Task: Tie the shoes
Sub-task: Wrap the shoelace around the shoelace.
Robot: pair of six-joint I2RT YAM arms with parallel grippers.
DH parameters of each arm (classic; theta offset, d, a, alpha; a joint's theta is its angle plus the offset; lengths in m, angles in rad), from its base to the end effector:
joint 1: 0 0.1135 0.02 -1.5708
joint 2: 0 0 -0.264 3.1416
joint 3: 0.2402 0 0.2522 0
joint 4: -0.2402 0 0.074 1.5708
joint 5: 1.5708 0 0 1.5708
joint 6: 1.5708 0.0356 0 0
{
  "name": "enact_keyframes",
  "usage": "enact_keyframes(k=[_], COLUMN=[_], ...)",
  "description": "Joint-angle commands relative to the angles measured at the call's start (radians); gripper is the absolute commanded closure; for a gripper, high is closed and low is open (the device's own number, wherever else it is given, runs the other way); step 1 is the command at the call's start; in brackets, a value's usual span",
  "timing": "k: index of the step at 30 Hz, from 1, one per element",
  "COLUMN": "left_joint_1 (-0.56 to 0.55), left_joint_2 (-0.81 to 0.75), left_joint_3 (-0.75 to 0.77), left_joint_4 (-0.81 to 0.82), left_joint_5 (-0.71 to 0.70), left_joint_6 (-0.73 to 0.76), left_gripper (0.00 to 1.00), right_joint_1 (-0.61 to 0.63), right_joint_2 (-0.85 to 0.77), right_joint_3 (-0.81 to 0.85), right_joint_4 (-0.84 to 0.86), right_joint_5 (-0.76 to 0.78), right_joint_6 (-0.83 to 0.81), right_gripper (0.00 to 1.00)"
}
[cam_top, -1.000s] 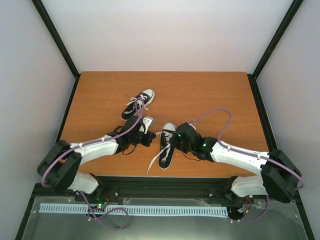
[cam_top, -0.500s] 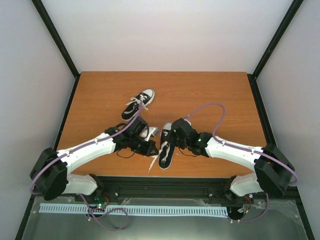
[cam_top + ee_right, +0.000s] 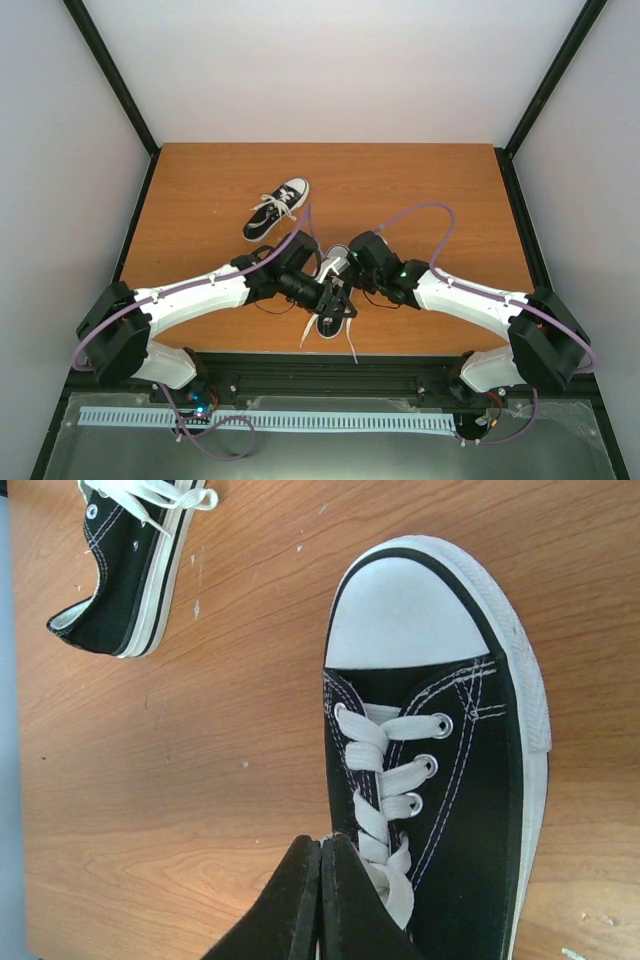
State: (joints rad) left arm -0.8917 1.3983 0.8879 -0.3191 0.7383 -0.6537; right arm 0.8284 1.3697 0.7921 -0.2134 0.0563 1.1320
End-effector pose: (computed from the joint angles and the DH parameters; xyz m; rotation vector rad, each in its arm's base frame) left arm 0.1607 -0.2372 0.2323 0.7286 2.6509 -1.4907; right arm 0.1923 0.2066 0.2108 0.4131 2.5058 0.8270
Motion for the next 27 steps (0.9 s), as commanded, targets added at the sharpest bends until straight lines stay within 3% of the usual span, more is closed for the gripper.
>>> enact_keyframes(k=[1, 5, 9, 15, 23, 27], left_joint_1=[0.006, 0.089, 0.196, 0.2, 0.2, 0.201], left_joint_2=[-0.013, -0.134, -0.111, 0.014, 0.074, 0.097], left_joint_3=[-0.004, -0.069, -0.136, -0.164, -0.155, -0.149], left_joint_4=[0.046, 0.088, 0.202, 0.425, 0.469, 0.477], left_joint_5=[-0.055, -0.226, -0.213, -0.157, -0.144, -0.127], left_joint_6=[0.025, 0.078, 0.102, 0.067, 0.081, 0.072], left_gripper=[0.44, 0.46, 0.52, 0.65, 0.63, 0.69], right_joint_1=[-0.016, -0.021, -0.025, -0.025, -0.025, -0.025], right_joint_2=[-0.017, -0.027, -0.012, -0.011, -0.034, -0.035], right_joint_3=[0.007, -0.01, -0.014, -0.034, -0.046, -0.044], right_joint_4=[0.033, 0.056, 0.083, 0.125, 0.12, 0.12], right_joint_5=[-0.021, -0.036, -0.079, -0.135, -0.131, -0.131], right_joint_6=[-0.034, -0.054, -0.07, -0.043, -0.037, -0.036], right_gripper=[0.97, 0.97, 0.97, 0.97, 0.97, 0.97])
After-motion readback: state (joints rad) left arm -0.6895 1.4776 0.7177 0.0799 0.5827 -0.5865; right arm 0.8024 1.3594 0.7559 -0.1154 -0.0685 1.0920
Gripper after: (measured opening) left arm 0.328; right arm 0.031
